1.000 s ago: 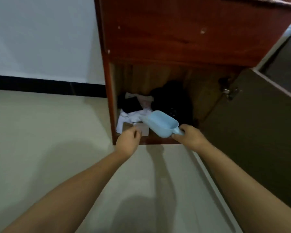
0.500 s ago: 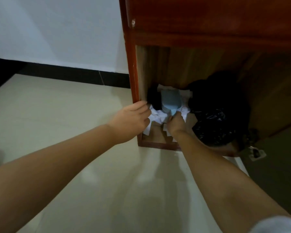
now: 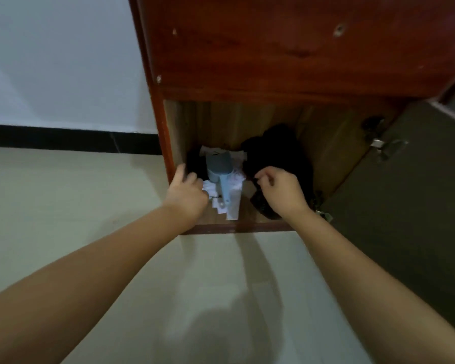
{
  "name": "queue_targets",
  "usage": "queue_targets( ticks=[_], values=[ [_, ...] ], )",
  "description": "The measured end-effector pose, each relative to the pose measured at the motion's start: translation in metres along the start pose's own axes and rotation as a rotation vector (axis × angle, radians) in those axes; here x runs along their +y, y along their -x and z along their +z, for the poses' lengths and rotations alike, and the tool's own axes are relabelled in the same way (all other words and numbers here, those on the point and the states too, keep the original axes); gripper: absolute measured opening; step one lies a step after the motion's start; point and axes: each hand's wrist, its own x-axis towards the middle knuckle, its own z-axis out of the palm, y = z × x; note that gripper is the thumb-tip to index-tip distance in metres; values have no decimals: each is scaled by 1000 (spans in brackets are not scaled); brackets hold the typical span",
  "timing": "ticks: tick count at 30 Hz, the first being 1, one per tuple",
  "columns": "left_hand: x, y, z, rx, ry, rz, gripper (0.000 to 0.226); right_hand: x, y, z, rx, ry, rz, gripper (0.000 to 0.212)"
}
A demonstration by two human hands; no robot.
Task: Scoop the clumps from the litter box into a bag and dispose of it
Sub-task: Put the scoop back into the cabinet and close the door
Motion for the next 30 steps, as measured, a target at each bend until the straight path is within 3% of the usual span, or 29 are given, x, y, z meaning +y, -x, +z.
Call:
queue_targets(
  ticks=[2, 4, 8, 10, 12, 14, 17, 22, 25, 28, 30],
  values=[
    [18, -3, -33, 13, 110, 69, 29, -8, 29, -58, 152, 52, -37, 23],
    [44, -4, -80, 148, 232, 192, 25, -14, 63, -119, 323, 171, -77, 22],
    [107, 3, -178, 662, 525, 445, 24, -17, 127, -229, 630, 354, 14, 21],
    [138, 8, -222, 851, 705, 573, 30, 1, 155, -267, 561, 525, 266, 26],
    [165, 12, -258, 889, 840, 677, 40, 12, 181, -283, 349, 603, 587, 30],
    [184, 11, -277, 841, 831, 773, 40, 13, 202, -281, 231, 619, 749, 36],
    [197, 10, -277, 725, 674, 803, 37, 5, 218, -274, 250, 637, 728, 37],
    [176, 28, -255, 755, 812, 770, 34, -40, 220, -266, 66, 374, 727, 35],
    [145, 50, -243, 589, 920, 752, 28, -62, 213, -248, 21, 91, 748, 33],
    [112, 71, -227, 348, 1051, 701, 19, -58, 186, -228, 130, 156, 640, 23],
    [91, 84, -214, 131, 1151, 678, 45, -62, 164, -214, 250, 242, 476, 40]
  ],
)
